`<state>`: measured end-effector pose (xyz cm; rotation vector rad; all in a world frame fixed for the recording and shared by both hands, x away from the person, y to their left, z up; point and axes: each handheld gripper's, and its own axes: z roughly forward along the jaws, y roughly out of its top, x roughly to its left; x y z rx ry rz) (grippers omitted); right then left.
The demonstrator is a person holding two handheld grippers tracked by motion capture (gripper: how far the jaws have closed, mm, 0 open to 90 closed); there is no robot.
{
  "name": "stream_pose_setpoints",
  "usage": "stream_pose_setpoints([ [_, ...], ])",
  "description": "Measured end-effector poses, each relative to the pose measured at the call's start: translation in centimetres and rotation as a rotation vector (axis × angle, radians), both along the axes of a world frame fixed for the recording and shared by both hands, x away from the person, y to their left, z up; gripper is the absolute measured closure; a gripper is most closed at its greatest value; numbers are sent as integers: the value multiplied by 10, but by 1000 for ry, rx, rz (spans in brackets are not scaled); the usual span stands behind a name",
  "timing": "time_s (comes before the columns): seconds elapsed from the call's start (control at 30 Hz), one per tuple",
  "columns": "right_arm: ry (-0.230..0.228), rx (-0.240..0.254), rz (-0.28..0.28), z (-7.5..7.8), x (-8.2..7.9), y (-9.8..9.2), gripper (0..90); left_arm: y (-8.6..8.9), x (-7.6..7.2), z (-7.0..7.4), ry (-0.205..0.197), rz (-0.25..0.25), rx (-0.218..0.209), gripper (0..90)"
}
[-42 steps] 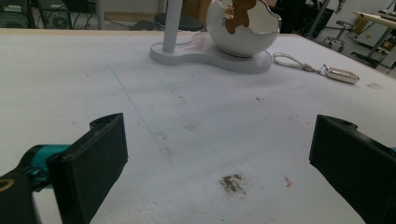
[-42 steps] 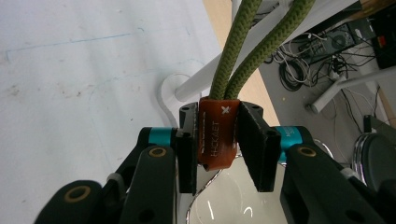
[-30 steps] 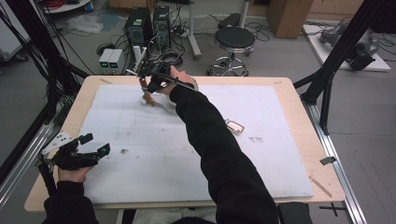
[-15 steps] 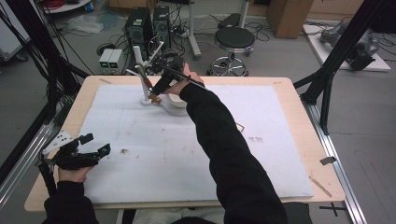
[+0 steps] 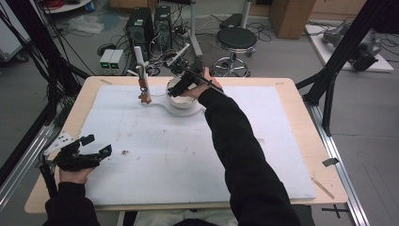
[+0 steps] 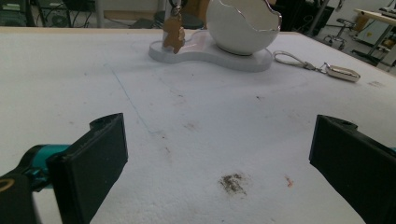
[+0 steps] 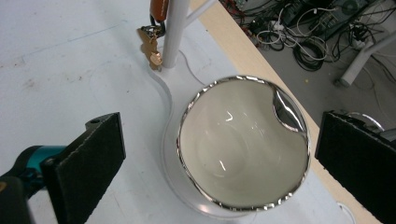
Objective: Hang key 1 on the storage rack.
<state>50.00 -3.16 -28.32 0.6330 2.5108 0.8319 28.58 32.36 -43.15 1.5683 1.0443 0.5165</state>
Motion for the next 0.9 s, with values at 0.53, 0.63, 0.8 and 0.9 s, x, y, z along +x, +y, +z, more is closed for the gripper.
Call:
stream_pose_setpoints([
  [0.53, 25, 122, -112, -10, -11, -69, 8, -1, -1, 0, 4, -1, 10, 48],
  [0.63, 35, 109, -126, -12, -13, -80, 8, -1, -1, 0, 4, -1, 13, 48],
  [0.8, 37, 146, -148, -16, -17, -97, 9, -2, -1, 0, 8, -1, 18, 48],
  [0.9, 51, 122, -156, -20, -17, -104, 9, -2, -1, 0, 8, -1, 18, 48],
])
